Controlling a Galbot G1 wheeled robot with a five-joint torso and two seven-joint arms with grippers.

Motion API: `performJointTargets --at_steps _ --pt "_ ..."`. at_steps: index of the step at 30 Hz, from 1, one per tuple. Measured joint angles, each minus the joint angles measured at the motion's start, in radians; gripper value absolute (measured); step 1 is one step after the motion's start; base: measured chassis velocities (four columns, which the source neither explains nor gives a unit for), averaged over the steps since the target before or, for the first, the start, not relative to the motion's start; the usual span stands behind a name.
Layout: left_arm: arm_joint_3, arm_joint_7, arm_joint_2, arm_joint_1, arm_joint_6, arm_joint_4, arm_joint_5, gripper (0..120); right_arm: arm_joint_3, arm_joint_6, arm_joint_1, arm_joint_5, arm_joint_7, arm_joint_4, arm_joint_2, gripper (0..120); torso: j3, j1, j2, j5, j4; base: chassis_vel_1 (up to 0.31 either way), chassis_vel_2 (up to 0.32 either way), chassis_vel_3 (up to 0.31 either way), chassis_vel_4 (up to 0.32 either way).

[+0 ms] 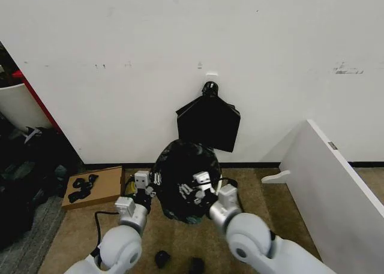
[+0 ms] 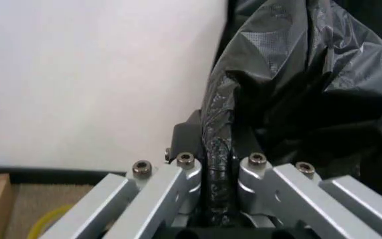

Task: Place the garbage bag over the trash bin.

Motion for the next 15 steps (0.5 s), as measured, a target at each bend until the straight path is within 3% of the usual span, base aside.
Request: performJointTargets --at_steps 3,9,15 --pt "-0.011 -0.006 -0.006 -0.006 0.027 0.002 -0.100 4 0.093 0.022 -0.074 0.049 -0.044 0.066 -0.038 71 0.000 0.000 0.000 -0.0001 -0.0001 0.000 0.000 0.000 0.000" --pt "-0.024 0.012 0.002 -0.010 0.066 0.034 -0.265 4 0.269 0.076 -0.193 0.337 -0.110 0.104 -0.059 91 0.000 0.000 0.000 0.0000 -0.0001 0.000 0.000 0.000 0.000" --pt "-0.030 0.023 0.013 -0.022 0.074 0.083 -0.336 4 0.364 0.095 -0.312 0.368 -0.223 0.108 -0.107 100 0.000 0.000 0.000 0.0000 0.0002 0.000 0.000 0.000 0.000"
